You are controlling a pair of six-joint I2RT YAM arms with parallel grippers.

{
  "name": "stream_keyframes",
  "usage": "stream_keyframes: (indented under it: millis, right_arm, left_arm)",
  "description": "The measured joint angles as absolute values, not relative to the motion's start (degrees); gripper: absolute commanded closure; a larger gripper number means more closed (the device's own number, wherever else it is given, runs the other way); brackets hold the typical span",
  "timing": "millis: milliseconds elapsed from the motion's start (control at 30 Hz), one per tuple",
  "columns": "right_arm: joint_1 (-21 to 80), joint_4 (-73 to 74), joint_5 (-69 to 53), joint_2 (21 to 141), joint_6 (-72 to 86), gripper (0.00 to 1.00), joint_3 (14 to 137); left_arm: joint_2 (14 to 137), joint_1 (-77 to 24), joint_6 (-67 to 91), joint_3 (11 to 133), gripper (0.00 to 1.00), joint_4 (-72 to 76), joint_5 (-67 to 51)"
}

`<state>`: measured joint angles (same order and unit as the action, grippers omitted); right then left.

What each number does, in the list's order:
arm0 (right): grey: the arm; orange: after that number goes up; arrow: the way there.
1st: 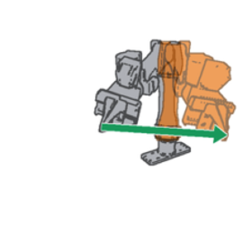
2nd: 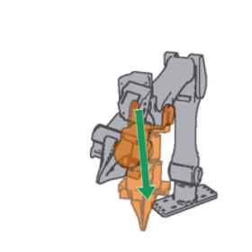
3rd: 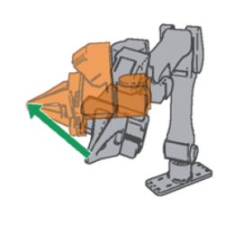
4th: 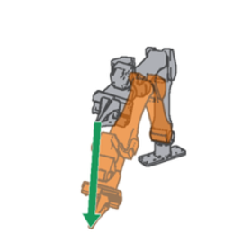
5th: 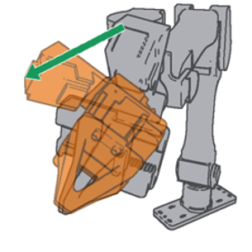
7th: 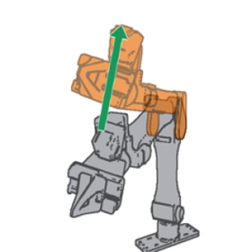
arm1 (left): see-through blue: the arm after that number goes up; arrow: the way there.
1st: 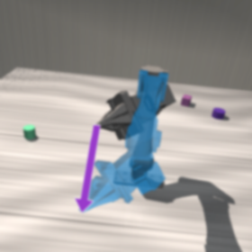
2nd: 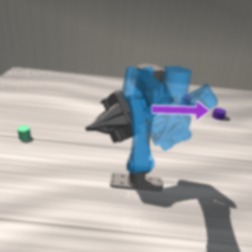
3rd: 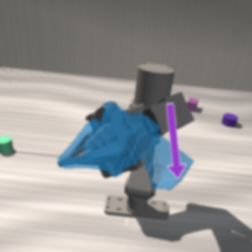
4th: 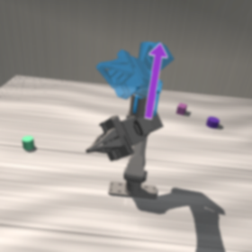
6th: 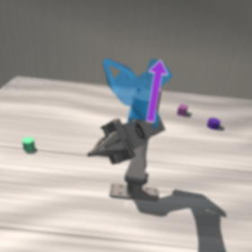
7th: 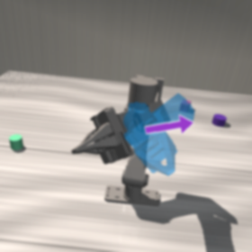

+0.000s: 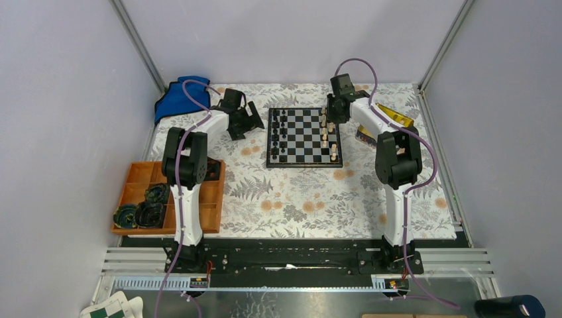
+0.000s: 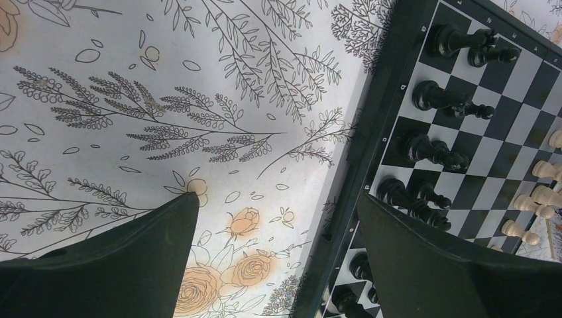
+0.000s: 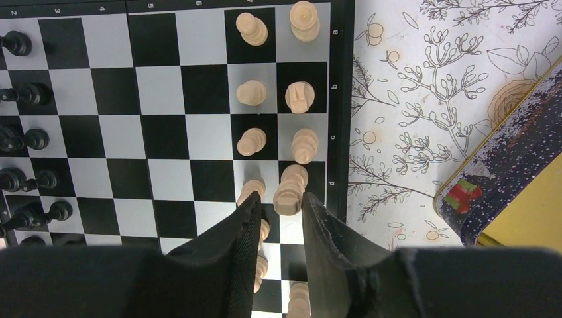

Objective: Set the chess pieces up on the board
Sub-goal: Place the chess piece on the chessboard, then pick up the chess piece from the storage box.

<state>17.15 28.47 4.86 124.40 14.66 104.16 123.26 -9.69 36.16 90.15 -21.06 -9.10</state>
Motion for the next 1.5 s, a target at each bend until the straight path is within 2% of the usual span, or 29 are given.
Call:
stream_keyframes:
  millis: [533, 900, 1333, 1500]
  right_arm:
    - [17.23, 27.99, 5.08, 119.87, 14.04, 0.60, 98.15]
    - [15.94, 24.91, 8.45, 112.77, 14.87, 0.56, 93.97]
    - [-2.22, 22.50, 11.38, 110.63, 17.06, 0.56, 88.84]
    - [-5.50, 22.26, 12.82, 110.72, 17.80, 0.56, 88.84]
  left_arm:
    - [123.15, -9.82, 36.49, 90.00, 0.01, -20.93, -7.38]
    - [123.15, -9.74, 40.45, 90.15, 0.01, -20.86, 0.97]
    - [123.13, -9.23, 42.13, 89.86, 0.01, -20.45, 4.19]
    - [122.83, -9.21, 42.11, 89.23, 0.01, -19.68, 4.12]
